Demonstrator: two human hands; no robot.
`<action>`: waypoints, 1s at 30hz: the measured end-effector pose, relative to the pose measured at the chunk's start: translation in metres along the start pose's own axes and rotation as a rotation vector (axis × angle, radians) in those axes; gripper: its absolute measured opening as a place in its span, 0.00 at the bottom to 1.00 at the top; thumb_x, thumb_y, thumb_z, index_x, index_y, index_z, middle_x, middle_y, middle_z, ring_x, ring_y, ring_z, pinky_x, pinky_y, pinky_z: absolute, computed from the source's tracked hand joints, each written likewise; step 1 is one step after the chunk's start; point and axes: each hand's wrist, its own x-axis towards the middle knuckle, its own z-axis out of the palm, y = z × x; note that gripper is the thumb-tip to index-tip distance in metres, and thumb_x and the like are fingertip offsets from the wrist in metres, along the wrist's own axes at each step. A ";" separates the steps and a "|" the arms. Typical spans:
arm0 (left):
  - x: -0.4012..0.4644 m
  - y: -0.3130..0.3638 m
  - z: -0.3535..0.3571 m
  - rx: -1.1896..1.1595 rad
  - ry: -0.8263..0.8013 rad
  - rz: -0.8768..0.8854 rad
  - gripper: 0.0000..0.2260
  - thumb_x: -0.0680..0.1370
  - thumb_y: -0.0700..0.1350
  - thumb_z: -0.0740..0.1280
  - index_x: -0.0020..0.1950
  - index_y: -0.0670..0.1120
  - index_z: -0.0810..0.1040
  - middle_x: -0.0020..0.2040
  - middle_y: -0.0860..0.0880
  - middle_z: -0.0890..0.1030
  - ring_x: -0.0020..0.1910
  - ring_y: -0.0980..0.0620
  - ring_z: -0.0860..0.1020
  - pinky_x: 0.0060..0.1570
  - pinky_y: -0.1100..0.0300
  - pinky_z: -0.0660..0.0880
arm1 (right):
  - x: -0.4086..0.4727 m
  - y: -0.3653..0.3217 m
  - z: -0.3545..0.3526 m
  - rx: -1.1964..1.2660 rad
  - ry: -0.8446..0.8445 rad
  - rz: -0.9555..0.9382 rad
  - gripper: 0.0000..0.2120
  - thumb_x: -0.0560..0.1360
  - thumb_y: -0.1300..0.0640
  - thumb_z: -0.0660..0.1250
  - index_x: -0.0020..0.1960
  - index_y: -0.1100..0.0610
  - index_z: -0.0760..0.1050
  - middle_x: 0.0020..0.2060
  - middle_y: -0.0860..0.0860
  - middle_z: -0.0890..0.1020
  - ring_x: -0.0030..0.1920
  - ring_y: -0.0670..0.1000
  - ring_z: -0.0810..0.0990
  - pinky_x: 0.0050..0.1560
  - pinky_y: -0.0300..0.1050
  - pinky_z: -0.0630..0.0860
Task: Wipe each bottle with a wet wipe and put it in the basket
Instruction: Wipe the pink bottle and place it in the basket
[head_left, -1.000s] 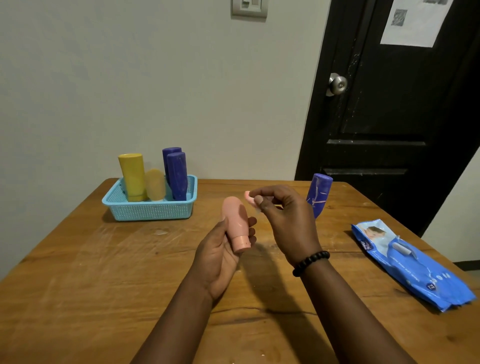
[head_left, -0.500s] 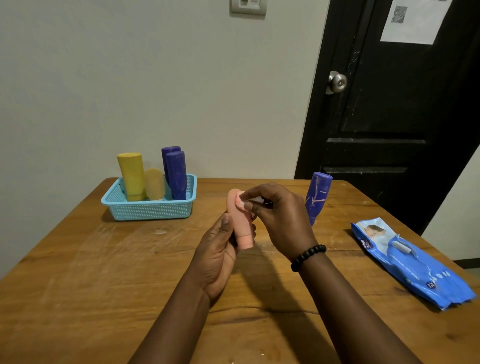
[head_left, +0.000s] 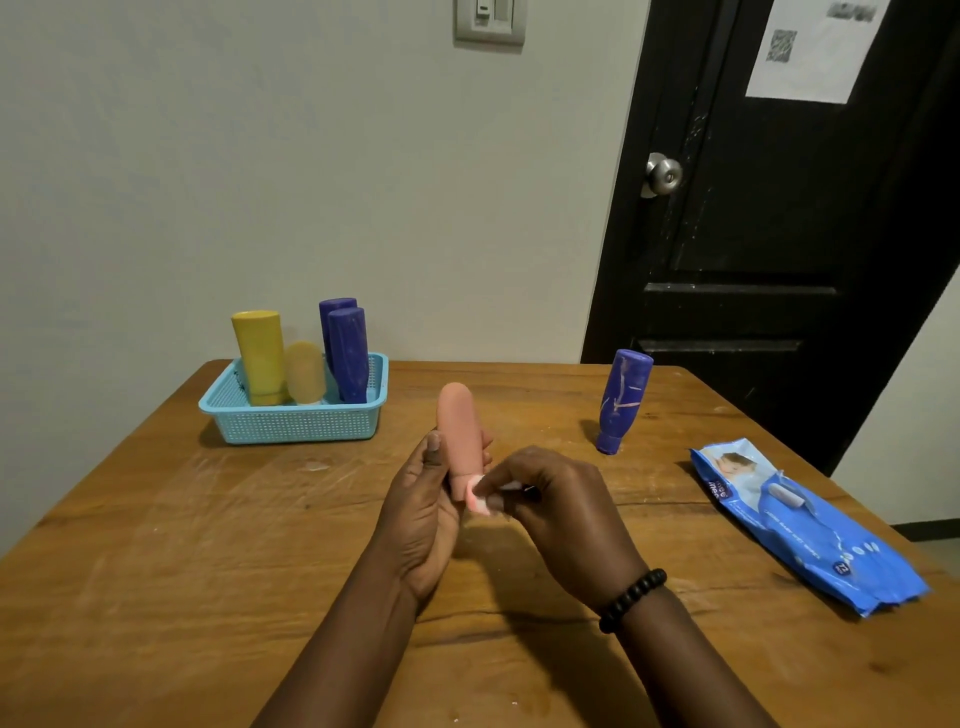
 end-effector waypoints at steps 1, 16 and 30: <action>0.001 0.001 -0.001 -0.010 0.005 -0.006 0.14 0.83 0.45 0.58 0.67 0.43 0.72 0.58 0.37 0.83 0.59 0.44 0.81 0.57 0.50 0.78 | 0.000 0.001 -0.002 0.034 -0.045 0.026 0.09 0.74 0.63 0.71 0.47 0.49 0.83 0.48 0.41 0.82 0.51 0.37 0.78 0.50 0.30 0.76; 0.002 0.001 -0.003 0.129 -0.060 0.018 0.15 0.79 0.45 0.63 0.64 0.44 0.78 0.59 0.41 0.83 0.54 0.48 0.83 0.54 0.51 0.81 | 0.040 -0.019 -0.002 -0.006 0.155 -0.083 0.13 0.74 0.66 0.67 0.55 0.53 0.81 0.53 0.44 0.78 0.52 0.40 0.76 0.52 0.30 0.76; 0.011 -0.001 -0.012 0.329 0.006 0.066 0.25 0.69 0.47 0.71 0.66 0.47 0.77 0.55 0.47 0.84 0.52 0.52 0.81 0.45 0.60 0.79 | 0.014 -0.001 -0.013 0.350 0.206 0.099 0.10 0.76 0.63 0.67 0.54 0.51 0.81 0.51 0.43 0.82 0.52 0.39 0.78 0.53 0.35 0.78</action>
